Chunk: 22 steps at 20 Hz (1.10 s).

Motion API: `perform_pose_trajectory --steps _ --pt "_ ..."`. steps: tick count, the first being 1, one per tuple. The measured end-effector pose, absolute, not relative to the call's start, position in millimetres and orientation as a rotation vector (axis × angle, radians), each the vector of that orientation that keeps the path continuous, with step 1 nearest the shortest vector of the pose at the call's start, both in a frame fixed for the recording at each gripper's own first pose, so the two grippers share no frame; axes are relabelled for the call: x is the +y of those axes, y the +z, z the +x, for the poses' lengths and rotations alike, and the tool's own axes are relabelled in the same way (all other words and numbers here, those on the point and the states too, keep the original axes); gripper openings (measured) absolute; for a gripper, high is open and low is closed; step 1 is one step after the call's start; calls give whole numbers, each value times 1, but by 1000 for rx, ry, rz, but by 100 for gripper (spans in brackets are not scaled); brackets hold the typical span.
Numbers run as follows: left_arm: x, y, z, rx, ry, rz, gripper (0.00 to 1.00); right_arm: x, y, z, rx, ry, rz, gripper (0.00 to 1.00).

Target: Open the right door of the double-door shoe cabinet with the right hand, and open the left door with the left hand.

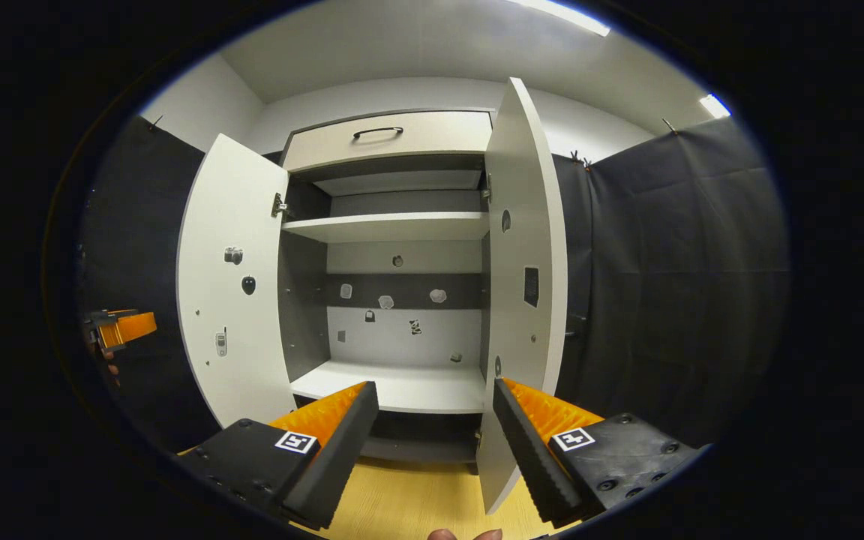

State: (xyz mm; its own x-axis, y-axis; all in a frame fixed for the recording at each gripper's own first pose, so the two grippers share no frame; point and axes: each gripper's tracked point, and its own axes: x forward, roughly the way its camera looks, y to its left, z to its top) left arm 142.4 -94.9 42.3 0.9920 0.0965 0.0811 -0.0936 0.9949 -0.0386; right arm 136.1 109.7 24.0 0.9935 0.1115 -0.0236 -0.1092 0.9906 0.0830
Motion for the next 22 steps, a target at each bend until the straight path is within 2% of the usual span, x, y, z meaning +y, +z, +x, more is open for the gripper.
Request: perform_pose_trajectory --steps 12,22 --pt "-168 27 146 -56 51 -1 96 96 28 131 9 105 100 98" --pt "-186 16 153 -22 25 31 96 94 26 132 12 97 106 98"
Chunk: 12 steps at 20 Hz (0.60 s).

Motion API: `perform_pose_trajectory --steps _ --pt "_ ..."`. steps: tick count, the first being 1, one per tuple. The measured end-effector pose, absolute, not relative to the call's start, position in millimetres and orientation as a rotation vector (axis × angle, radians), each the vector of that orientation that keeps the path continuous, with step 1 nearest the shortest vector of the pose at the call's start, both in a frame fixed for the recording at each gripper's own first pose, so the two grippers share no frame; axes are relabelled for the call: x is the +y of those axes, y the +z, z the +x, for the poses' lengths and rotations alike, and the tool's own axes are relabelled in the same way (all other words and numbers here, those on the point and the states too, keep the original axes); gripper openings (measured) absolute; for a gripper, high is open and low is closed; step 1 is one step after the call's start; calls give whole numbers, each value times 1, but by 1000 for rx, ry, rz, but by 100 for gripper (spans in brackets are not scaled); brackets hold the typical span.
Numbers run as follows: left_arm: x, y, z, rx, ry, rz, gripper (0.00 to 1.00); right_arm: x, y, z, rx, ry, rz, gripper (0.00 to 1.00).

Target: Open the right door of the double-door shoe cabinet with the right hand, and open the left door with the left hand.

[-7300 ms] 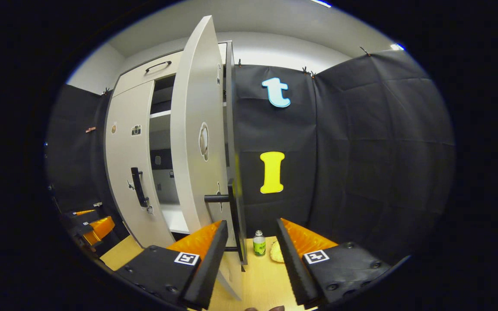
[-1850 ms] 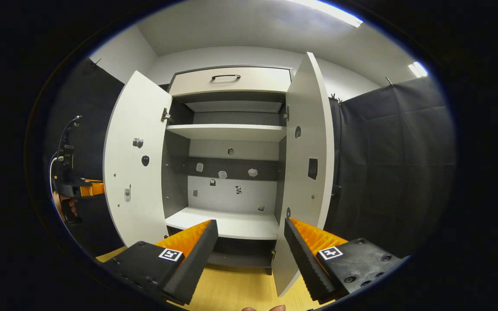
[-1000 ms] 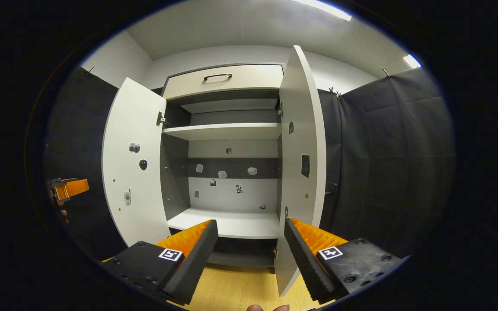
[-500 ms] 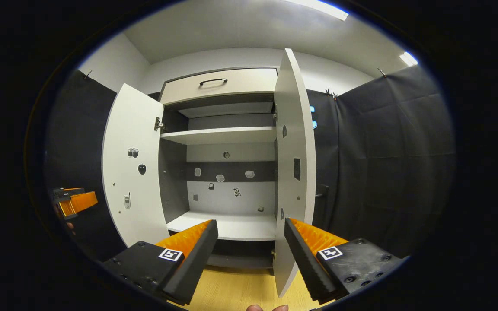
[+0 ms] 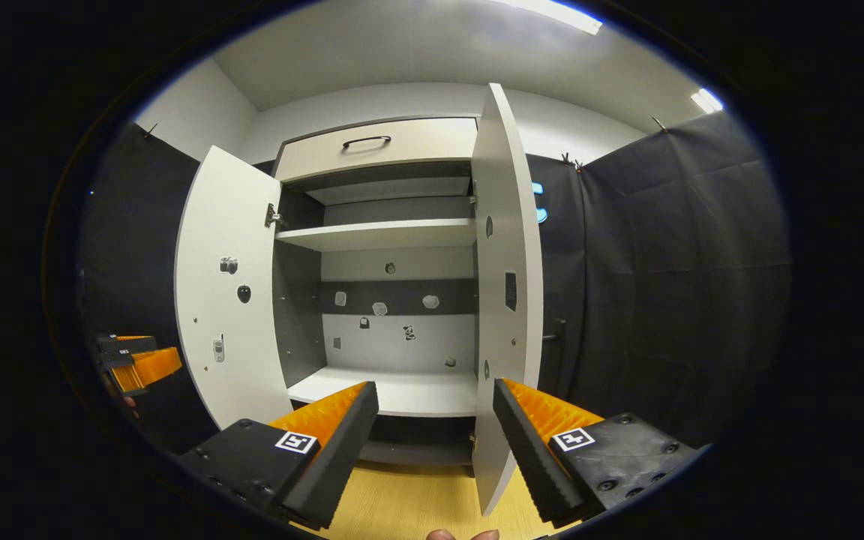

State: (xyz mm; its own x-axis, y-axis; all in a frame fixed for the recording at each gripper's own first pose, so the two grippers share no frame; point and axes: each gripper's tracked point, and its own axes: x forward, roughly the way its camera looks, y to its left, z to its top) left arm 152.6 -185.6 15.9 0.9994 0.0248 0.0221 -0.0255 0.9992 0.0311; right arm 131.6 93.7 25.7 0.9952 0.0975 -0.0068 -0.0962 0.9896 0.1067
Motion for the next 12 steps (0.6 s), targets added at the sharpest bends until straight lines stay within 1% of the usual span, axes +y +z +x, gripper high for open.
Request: perform_pose_trajectory --steps 2,3,4,12 --pt "-187 16 154 -22 23 40 96 95 26 131 13 98 108 98" --pt "-187 15 154 -22 22 45 96 94 27 131 12 96 106 100" --pt "-188 15 155 -23 20 51 96 94 26 131 11 95 105 98" --pt "-192 17 156 -32 11 74 96 95 26 132 14 94 106 98"
